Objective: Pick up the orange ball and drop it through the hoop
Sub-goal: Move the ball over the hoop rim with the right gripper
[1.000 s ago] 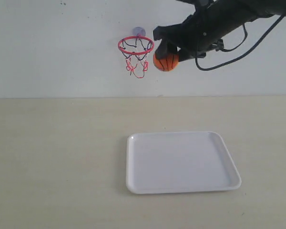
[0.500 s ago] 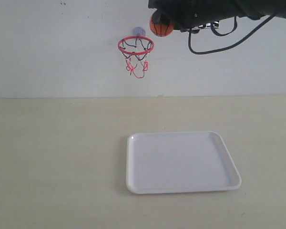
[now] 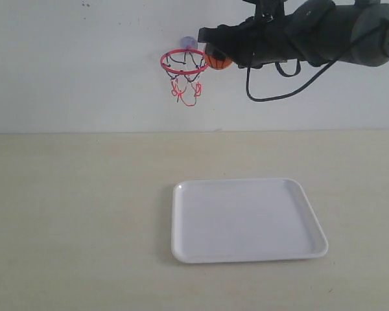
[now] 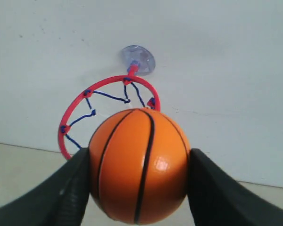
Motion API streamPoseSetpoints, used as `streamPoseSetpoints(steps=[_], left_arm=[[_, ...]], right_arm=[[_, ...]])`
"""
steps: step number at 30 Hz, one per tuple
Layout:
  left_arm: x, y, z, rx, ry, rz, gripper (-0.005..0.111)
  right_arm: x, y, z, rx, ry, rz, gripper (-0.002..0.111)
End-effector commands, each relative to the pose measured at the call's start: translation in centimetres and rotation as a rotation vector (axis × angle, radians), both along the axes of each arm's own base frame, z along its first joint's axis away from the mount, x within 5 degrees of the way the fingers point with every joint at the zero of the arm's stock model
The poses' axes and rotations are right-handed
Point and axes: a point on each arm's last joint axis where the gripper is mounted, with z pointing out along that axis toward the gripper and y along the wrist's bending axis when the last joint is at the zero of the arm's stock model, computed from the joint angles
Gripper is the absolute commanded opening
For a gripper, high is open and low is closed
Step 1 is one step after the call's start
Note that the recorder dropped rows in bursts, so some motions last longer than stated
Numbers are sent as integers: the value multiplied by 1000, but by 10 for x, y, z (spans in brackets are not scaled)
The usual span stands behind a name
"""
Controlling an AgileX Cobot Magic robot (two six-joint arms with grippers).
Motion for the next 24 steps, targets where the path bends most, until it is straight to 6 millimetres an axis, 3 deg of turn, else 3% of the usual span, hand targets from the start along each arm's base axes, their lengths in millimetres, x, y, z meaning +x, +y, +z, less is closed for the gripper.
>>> streamPoseSetpoints(steps=[1, 6, 12, 15, 24], left_arm=[[0, 0, -1, -3, 1, -3, 4], [0, 0, -1, -3, 1, -3, 4], [0, 0, -1, -3, 1, -3, 4], [0, 0, -1, -3, 1, -3, 4], [0, 0, -1, -3, 1, -3, 4]], right_arm=[[11, -2, -4, -9, -32, -19, 0], [33, -12, 0, 112, -15, -33, 0], [45, -5, 12, 118, -71, 236, 0], [51, 0, 14, 135, -132, 286, 0], [66, 9, -3, 141, -166, 286, 0]])
